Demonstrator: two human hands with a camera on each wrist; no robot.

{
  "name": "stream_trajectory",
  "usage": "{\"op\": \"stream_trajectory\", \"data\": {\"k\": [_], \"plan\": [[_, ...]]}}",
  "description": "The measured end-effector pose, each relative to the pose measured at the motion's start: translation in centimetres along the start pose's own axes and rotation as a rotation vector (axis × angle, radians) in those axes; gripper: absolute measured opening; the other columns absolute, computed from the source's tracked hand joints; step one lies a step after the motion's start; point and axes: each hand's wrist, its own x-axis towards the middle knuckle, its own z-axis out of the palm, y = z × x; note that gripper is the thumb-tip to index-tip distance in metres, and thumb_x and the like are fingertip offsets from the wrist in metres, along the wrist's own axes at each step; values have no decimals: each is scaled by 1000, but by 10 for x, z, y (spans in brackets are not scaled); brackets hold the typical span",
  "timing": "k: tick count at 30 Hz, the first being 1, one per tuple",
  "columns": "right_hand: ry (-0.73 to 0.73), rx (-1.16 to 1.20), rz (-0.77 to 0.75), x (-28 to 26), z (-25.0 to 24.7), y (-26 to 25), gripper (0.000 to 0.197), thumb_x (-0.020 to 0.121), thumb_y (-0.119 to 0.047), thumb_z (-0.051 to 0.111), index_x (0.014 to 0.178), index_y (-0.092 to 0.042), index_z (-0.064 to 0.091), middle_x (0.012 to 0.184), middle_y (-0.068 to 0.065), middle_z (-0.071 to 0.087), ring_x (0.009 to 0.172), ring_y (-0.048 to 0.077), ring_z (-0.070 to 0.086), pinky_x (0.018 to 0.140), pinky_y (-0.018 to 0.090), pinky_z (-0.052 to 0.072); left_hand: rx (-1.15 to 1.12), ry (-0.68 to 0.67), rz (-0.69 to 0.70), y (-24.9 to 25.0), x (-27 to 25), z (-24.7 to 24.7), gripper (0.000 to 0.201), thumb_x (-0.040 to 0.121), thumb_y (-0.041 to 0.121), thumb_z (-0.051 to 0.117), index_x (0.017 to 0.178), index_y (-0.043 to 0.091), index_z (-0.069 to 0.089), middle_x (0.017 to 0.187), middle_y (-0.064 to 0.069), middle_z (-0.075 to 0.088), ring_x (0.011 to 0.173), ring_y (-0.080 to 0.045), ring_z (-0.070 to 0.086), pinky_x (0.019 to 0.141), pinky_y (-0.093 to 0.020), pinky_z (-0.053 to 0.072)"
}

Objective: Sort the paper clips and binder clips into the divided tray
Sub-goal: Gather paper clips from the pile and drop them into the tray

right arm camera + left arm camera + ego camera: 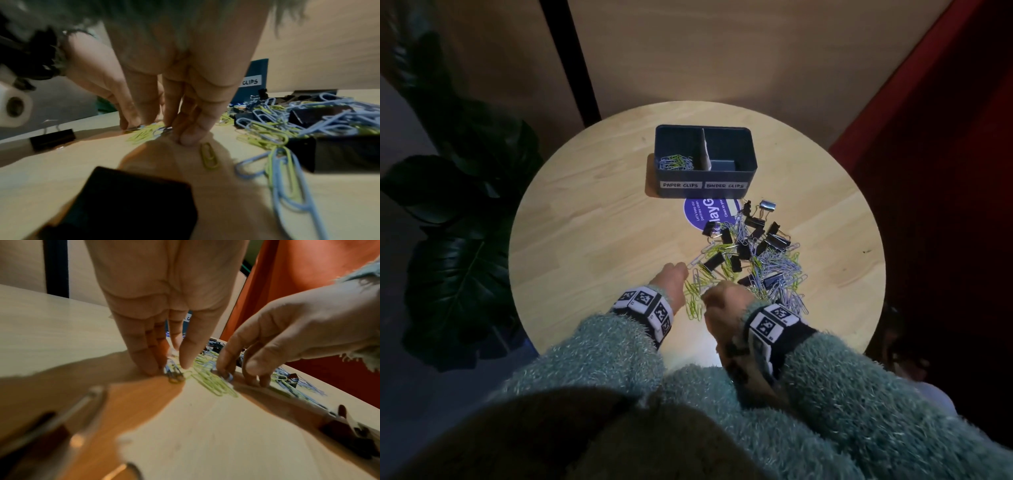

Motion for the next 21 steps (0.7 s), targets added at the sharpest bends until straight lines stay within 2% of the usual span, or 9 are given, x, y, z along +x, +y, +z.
{"op": "stream_trajectory", "data": {"k": [3,6,9,13,17,21], "plan": [[99,66,92,10,-5,13,28,93,-9,51,117,-15,63,125,7,56,113,23,58,102,35,47,-11,63,19,-2,5,-5,63,79,-15,50,134,14,40,130,-9,41,117,-27,47,93,-35,45],[284,87,95,15,-5,20,32,92,-6,51,123,-9,59,126,11,52,118,25,52,107,33,41,77,40,85,-1,9,-5,84,77,-16,50,148,20,23,141,-6,31,126,-26,36,102,-36,41],[230,-21,110,17,-4,21,46,91,0,49,137,-7,44,134,14,46,127,29,41,111,37,35,243,-5,160,1,11,-1,93,75,-14,52,149,28,15,147,-1,22,128,-25,30,98,-36,45],[167,-190,205,20,-3,25,43,89,-5,53,132,-11,49,134,13,43,127,31,38,108,42,37,373,3,191,-3,9,6,82,78,-7,51,147,27,24,148,-3,24,130,-27,29,99,-38,43],[157,-340,238,14,-6,28,39,86,-15,59,125,-10,56,128,11,49,125,33,38,105,45,39,259,61,174,-12,6,11,68,81,-7,44,142,21,35,141,-2,35,126,-24,33,101,-36,40],[118,-454,215,5,1,23,41,83,-24,64,123,-18,56,127,6,54,125,32,39,104,50,32,203,90,206,-17,2,15,57,83,-4,44,132,24,48,134,2,43,122,-21,37,99,-33,39]]}}
